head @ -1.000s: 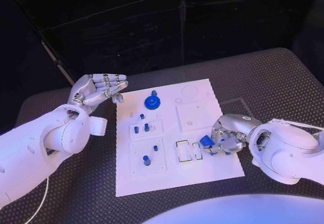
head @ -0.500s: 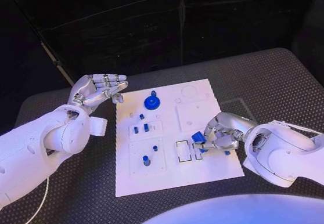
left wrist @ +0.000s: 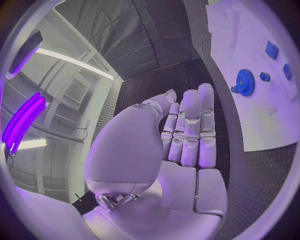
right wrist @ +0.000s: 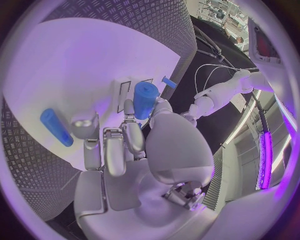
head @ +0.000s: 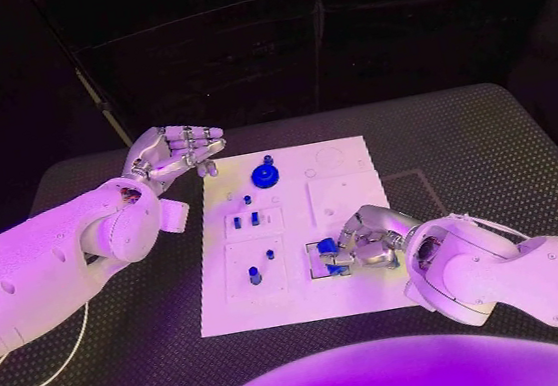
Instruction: Assemble the parts on the task board
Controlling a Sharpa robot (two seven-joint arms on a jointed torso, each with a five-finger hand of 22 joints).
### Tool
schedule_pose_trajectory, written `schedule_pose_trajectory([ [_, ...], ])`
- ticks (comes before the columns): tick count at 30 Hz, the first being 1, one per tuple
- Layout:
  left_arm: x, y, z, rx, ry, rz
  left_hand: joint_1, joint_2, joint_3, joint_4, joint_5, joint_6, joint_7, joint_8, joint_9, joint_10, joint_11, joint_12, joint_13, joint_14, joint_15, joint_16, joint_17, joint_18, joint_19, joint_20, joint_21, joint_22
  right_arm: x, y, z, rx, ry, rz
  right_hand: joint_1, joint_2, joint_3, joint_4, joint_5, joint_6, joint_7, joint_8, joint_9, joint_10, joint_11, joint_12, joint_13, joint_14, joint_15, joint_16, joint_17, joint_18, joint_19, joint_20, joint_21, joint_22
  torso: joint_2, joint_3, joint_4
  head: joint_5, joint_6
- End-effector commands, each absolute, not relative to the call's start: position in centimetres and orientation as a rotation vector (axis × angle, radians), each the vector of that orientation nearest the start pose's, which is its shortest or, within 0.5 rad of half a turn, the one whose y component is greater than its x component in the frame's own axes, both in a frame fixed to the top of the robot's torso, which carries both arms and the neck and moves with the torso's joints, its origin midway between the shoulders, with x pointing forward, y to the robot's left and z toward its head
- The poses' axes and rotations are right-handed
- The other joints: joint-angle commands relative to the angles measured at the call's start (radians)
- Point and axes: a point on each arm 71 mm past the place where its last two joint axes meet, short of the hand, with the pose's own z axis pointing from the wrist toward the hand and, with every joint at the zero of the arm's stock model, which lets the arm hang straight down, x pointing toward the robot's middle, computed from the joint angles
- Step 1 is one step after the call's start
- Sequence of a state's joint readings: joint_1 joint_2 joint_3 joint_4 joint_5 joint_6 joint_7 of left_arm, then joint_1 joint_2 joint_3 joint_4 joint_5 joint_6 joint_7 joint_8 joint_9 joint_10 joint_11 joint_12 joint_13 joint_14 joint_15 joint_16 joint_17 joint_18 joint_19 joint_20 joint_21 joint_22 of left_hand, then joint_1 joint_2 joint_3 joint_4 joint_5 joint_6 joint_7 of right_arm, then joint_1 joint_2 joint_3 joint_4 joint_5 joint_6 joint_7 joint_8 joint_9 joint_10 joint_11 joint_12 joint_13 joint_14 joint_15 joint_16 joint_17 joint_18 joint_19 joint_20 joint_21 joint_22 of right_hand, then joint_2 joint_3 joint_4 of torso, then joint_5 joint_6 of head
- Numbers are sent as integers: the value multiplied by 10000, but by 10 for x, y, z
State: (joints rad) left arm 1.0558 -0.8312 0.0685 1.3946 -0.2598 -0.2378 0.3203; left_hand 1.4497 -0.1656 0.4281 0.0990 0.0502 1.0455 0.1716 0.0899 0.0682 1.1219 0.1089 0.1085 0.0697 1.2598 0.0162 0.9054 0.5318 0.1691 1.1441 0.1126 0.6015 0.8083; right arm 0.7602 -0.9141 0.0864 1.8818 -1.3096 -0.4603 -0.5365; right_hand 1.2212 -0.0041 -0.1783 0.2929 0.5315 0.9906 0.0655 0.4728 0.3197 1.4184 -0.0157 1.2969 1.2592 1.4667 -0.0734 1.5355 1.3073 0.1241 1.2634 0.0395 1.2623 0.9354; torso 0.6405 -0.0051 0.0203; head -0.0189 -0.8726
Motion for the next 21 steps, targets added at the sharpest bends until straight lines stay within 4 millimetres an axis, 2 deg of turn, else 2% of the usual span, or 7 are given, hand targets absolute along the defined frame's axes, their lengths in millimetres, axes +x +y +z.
schedule_pose_trajectory([
  [1, 496, 235, -220, -9924, 15307, -14313, 44, 53, -26, -60, -8, 62, 14, -13, -3, -33, -15, 32, -2, -14, 18, -69, -15, 138, 13, 57, -59, -10, 343, -161, -290, 4584, 20673, 6663, -188, -80, -75, -4, -116, 189, -101, 19, 10, 34, -23, -52, 17, 883, -52, 12, 1800, -65, -31, -41, -3, 7, -2, 0, -26, 18, 0],
  [8, 496, 235, -220, -9920, 15322, -14334, 44, 53, -26, -60, -8, 62, 14, -13, -3, -33, -15, 32, -2, -14, 18, -69, -15, 138, 13, 57, -59, -10, 346, -158, -288, 4807, 20254, 6810, -260, -68, -132, -2, -225, 207, -109, 23, 22, 42, -29, -59, 28, 886, -58, 17, 1815, -64, -33, -46, -5, 7, -1, 4, -25, 22, 0],
  [11, 496, 235, -220, -9920, 15326, -14337, 44, 53, -26, -60, -8, 62, 14, -13, -3, -33, -15, 32, -2, -14, 18, -69, -15, 138, 13, 57, -59, -10, 346, -157, -288, 4822, 20206, 6797, -338, -65, -201, -5, -416, 216, -115, 23, 33, 47, -34, -73, 33, 885, -63, 15, 1810, -64, -36, -52, -8, 4, -2, 3, -17, 25, 0],
  [15, 496, 235, -220, -9923, 15331, -14335, 44, 53, -26, -60, -8, 62, 14, -13, -3, -33, -15, 32, -2, -14, 18, -69, -15, 138, 13, 57, -59, -10, 347, -155, -289, 4805, 20213, 6799, -537, -86, -374, -5, -1284, 217, -114, 24, 63, 31, -32, -140, 8, 880, -63, 3, 1784, -59, -60, -56, -32, -30, 5, 2, -17, 26, 0],
  [16, 496, 235, -220, -9924, 15332, -14333, 44, 53, -26, -60, -8, 62, 14, -13, -3, -33, -15, 32, -2, -14, 18, -69, -15, 138, 13, 57, -59, -10, 347, -155, -289, 4797, 20213, 6812, -617, -115, -431, -5, -1656, 217, -113, 27, 74, 26, -30, -160, 1, 878, -62, 0, 1777, -57, -69, -56, -42, -44, 5, 1, -19, 33, 0],
  [19, 496, 235, -220, -9928, 15342, -14330, 44, 53, -26, -60, -8, 62, 14, -13, -3, -33, -15, 32, -2, -14, 18, -69, -15, 138, 13, 57, -59, -10, 347, -153, -289, 4754, 20195, 6877, -920, -346, -534, 7, -2805, 200, -102, 35, 111, 8, -19, -223, -20, 870, -53, -19, 1737, -47, -103, -50, -82, -101, 2, 0, -20, 44, 0],
  [21, 496, 235, -220, -9931, 15354, -14332, 54, 47, -22, -82, -9, 60, 17, -14, -4, -41, -13, 39, -3, -15, 14, -71, -23, 139, 16, 54, -63, -12, 348, -152, -289, 4722, 20171, 6914, -1155, -612, -442, 20, -3363, 172, -87, 37, 138, -28, -11, -313, -76, 862, -42, -38, 1698, -35, -140, -40, -124, -162, -1, -1, -22, 55, 0],
])
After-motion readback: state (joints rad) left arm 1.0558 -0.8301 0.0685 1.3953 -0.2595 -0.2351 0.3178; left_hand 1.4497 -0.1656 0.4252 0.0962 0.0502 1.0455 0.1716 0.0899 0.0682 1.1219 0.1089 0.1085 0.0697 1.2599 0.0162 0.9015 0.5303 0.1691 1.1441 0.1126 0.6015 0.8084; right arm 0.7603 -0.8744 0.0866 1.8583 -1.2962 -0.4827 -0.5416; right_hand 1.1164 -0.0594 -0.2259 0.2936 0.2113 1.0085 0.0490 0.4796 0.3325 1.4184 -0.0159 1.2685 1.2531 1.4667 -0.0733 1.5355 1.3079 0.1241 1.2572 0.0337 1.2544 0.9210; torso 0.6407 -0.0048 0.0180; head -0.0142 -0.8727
